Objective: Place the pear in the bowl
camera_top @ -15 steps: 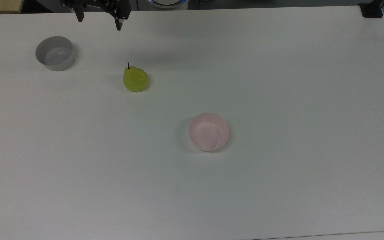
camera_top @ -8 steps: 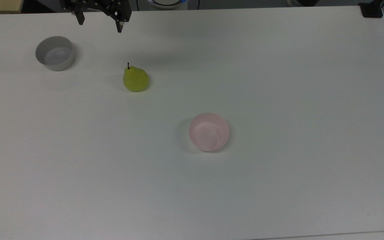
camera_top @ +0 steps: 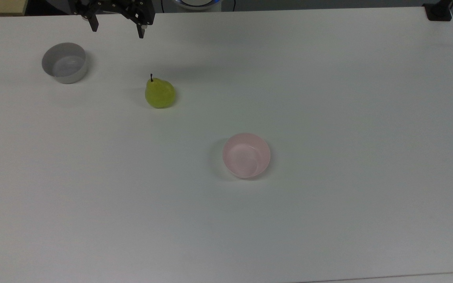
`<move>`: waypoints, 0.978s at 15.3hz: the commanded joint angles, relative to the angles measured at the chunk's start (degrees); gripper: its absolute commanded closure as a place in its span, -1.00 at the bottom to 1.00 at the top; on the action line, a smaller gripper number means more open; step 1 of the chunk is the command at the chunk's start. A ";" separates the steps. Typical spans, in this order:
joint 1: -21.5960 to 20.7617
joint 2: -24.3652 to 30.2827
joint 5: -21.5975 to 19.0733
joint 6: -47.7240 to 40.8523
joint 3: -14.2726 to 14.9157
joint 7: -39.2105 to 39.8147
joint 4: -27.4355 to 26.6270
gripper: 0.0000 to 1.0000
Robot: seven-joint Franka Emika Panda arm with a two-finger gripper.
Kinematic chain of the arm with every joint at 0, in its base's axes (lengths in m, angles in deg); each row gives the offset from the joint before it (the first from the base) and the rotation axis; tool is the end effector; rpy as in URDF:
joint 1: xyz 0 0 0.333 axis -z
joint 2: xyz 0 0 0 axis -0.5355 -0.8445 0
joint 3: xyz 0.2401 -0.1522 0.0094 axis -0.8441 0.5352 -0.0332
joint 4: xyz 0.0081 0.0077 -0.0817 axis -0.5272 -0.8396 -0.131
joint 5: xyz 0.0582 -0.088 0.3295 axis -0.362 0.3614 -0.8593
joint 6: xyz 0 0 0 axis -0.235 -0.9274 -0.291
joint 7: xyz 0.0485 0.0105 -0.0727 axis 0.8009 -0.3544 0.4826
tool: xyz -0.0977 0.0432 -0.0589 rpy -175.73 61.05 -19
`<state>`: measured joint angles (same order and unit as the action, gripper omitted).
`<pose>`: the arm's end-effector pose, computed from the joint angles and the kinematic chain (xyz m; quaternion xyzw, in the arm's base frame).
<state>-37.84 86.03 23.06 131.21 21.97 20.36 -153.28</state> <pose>0.5180 -0.0861 0.5336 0.9984 -0.0457 0.0007 0.0326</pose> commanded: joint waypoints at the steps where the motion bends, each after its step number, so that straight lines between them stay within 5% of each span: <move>1: -0.51 -0.57 -0.06 -2.14 -0.02 2.22 0.90 -1.00; 11: -3.85 -0.57 0.20 -3.46 -0.64 2.58 -2.44 -1.00; 15: -4.55 3.64 -0.15 3.91 -1.77 2.14 -10.43 -1.00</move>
<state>-41.35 85.06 23.04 131.05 20.95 22.17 -157.14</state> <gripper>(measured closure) 0.000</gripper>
